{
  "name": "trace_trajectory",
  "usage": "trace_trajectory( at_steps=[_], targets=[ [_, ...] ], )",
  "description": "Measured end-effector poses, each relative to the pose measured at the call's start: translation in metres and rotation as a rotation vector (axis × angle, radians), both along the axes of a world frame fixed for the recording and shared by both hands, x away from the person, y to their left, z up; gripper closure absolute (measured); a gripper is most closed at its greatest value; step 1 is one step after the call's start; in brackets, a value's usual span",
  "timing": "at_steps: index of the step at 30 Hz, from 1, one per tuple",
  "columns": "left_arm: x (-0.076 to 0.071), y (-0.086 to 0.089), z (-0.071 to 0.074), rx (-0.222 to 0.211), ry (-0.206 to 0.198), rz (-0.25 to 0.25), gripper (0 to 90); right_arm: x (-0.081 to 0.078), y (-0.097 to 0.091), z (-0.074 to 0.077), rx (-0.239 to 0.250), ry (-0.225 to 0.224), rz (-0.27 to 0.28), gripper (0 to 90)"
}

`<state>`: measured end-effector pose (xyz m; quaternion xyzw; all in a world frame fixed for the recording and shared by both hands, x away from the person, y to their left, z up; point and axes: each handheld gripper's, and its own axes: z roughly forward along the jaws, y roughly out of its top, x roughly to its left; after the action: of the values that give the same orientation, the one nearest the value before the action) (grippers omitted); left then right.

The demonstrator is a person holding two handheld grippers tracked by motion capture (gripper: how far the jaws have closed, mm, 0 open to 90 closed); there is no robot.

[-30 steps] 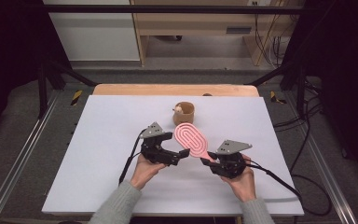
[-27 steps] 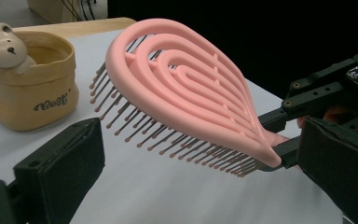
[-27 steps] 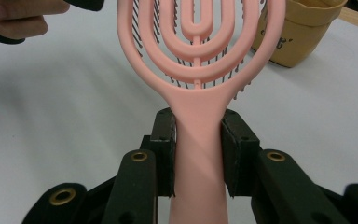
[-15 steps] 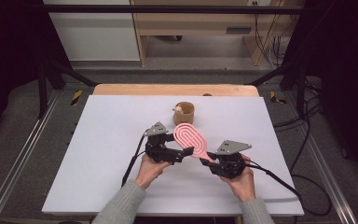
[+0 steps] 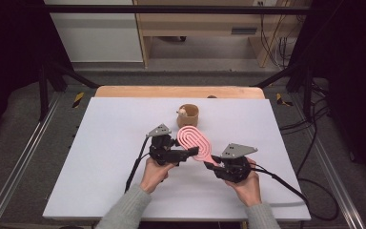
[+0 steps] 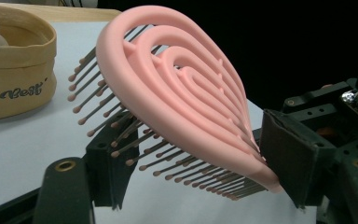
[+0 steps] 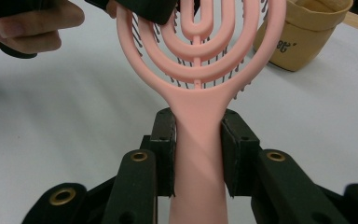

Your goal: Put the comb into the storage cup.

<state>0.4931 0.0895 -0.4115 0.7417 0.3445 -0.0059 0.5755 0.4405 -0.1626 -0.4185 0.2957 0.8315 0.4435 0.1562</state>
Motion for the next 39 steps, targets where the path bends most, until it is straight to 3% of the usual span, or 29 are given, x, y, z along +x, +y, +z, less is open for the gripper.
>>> trace_trajectory(
  at_steps=[12,28,39],
  targets=[
    [0.0,0.002,0.001,-0.042,0.031,-0.019,41.1,0.0,0.001,-0.002,0.001,-0.002,0.003,69.7],
    [-0.005,-0.001,0.003,-0.084,0.043,-0.034,55.2,0.0,0.002,-0.002,-0.005,0.002,0.001,71.0],
    [-0.01,-0.003,0.006,-0.103,0.024,-0.048,61.2,0.001,0.002,-0.004,-0.003,0.01,0.007,71.7]
  ],
)
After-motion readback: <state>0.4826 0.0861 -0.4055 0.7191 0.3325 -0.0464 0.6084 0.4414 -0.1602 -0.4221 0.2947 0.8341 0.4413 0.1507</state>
